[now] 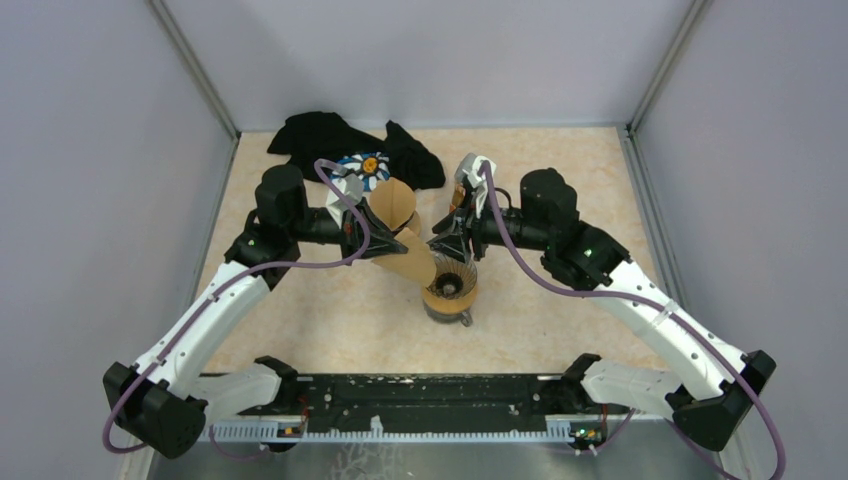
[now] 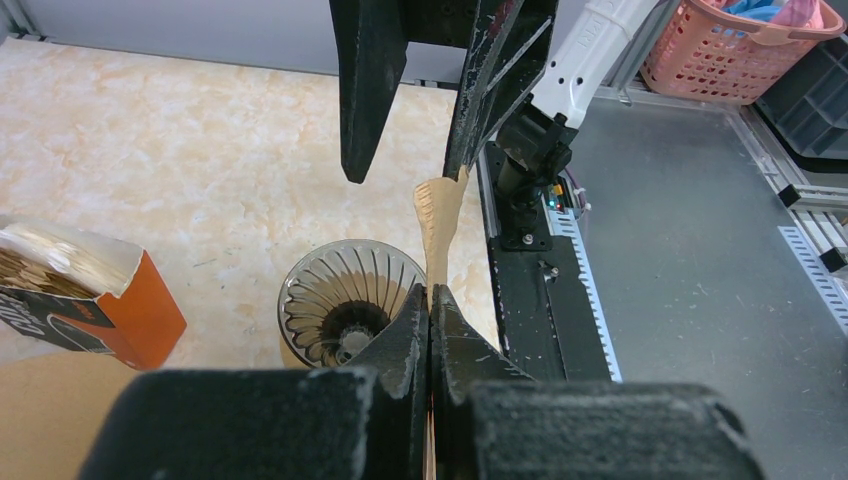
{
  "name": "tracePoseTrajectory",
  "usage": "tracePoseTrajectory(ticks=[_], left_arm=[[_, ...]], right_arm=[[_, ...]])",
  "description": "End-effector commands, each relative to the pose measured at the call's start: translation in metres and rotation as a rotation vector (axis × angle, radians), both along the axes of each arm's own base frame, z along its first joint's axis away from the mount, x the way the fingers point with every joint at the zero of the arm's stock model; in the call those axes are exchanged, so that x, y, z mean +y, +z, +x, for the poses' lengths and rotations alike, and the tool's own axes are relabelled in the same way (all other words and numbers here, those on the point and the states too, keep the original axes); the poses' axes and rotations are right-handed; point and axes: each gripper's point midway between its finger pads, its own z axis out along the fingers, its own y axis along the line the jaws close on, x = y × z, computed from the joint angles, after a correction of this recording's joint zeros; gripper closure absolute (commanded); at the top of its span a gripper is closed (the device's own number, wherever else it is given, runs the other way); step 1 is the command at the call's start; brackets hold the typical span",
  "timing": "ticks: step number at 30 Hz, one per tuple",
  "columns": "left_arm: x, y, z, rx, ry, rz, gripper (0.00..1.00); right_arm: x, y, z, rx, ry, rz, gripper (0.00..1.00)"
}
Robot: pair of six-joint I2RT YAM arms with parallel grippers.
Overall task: Place the coffee filter in the dripper
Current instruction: Place the coffee filter in the coffee dripper.
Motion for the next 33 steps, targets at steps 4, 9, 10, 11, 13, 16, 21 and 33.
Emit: tracePoseTrajectory(ticks=[4, 9, 10, 11, 13, 16, 21, 33], left_arm=[[0.0009, 0.0009, 0.0032, -0.025, 0.01, -0.004, 1.0], [0.0011, 0.0005, 0.0032, -0.025, 0.011, -0.002, 1.0], [0.0011, 0.0004, 0.0036, -0.027, 0.012, -0.001, 1.0], [0.0011, 0.0003, 0.0036, -0.027, 0.013, -0.001, 1.0], [0.0008, 0.0001, 0.0033, -0.025, 0.011, 0.0, 1.0], [0.0008, 0.0001, 0.0038, -0.026, 0.013, 0.0, 1.0], [0.001, -0.0004, 0.004, -0.025, 0.013, 0.002, 1.0], [0.001, -0.0027, 0.0073, -0.021, 0.029, 0.015, 1.0]], right_arm=[[-0.0026, 0.0209, -0.004, -0.051, 0.011, 0.052, 0.6], [-0.0024, 0.0211, -0.0035, -0.049, 0.009, 0.051, 0.6], [-0.0026, 0.0216, -0.0037, -0.05, 0.009, 0.052, 0.6], [-0.0024, 0.0215, -0.0037, -0.05, 0.009, 0.052, 0.6], [-0.0027, 0.022, -0.0036, -0.051, 0.007, 0.053, 0.6], [-0.003, 0.022, -0.003, -0.051, 0.004, 0.052, 0.6], [-0.0027, 0.0214, -0.0023, -0.052, 0.002, 0.05, 0.6], [-0.0027, 0.0196, -0.0013, -0.052, -0.002, 0.048, 0.6]])
